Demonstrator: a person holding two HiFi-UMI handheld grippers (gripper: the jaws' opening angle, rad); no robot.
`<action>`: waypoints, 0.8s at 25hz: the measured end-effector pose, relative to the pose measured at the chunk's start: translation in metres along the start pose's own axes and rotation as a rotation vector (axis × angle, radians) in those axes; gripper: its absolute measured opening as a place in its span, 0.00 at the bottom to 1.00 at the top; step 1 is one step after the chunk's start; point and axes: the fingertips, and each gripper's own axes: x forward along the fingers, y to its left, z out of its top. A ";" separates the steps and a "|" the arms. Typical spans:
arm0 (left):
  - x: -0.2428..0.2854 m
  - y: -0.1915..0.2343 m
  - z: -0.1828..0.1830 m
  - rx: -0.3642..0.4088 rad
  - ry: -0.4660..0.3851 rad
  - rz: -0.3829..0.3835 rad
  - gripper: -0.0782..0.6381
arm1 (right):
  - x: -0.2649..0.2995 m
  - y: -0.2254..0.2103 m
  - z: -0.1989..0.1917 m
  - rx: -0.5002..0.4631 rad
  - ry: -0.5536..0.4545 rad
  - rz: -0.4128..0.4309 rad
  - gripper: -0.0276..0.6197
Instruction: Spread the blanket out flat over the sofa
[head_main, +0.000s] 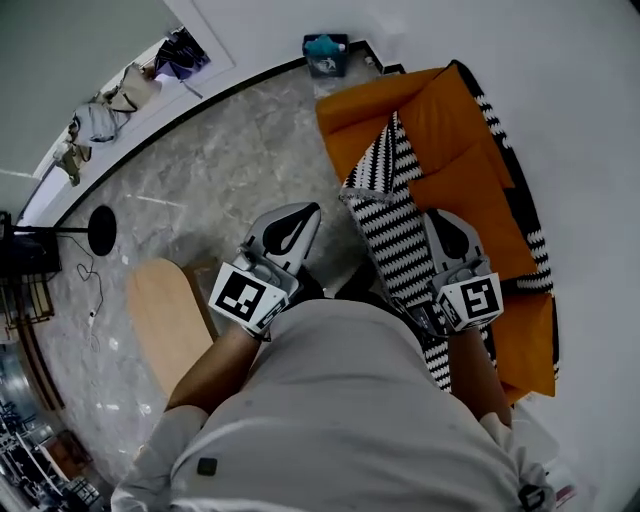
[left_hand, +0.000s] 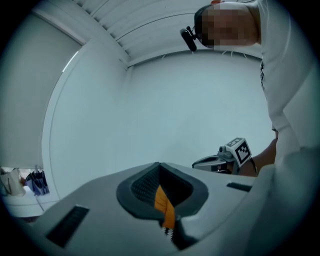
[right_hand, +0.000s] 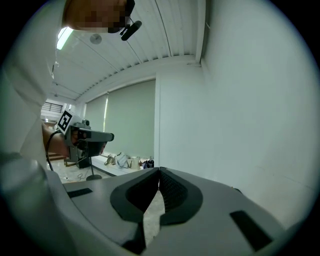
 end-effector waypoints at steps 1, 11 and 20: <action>0.009 0.003 0.001 0.010 0.004 -0.015 0.12 | 0.003 -0.006 -0.003 0.005 0.005 -0.013 0.08; 0.095 0.066 -0.006 0.014 0.048 -0.230 0.12 | 0.058 -0.053 -0.027 0.091 0.075 -0.216 0.09; 0.156 0.146 -0.047 -0.023 0.189 -0.420 0.12 | 0.122 -0.081 -0.078 0.160 0.197 -0.446 0.09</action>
